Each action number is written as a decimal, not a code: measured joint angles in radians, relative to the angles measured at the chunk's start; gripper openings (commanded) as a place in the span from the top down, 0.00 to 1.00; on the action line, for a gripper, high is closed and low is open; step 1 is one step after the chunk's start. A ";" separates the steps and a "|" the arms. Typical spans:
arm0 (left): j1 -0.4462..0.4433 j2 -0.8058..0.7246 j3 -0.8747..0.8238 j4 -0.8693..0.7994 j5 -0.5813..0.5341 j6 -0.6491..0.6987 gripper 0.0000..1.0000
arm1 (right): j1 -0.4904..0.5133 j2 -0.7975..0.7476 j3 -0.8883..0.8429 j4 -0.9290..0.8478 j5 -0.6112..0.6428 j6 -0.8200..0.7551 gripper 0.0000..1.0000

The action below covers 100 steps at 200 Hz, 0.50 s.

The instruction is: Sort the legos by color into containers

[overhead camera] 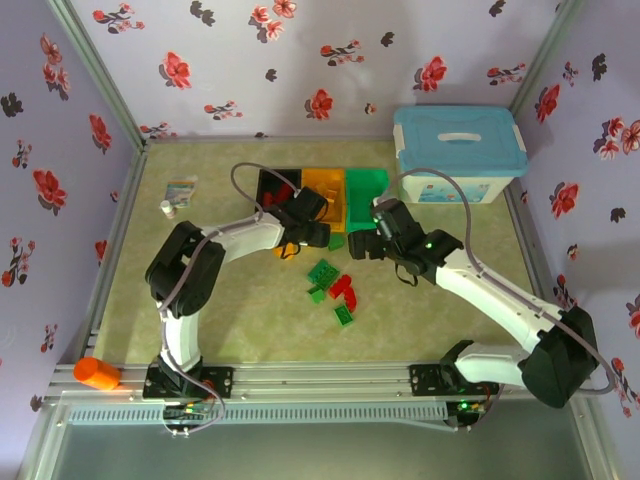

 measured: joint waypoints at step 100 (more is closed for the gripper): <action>0.003 0.022 0.019 -0.016 0.009 0.006 0.42 | -0.002 -0.001 0.000 0.002 -0.001 0.006 0.05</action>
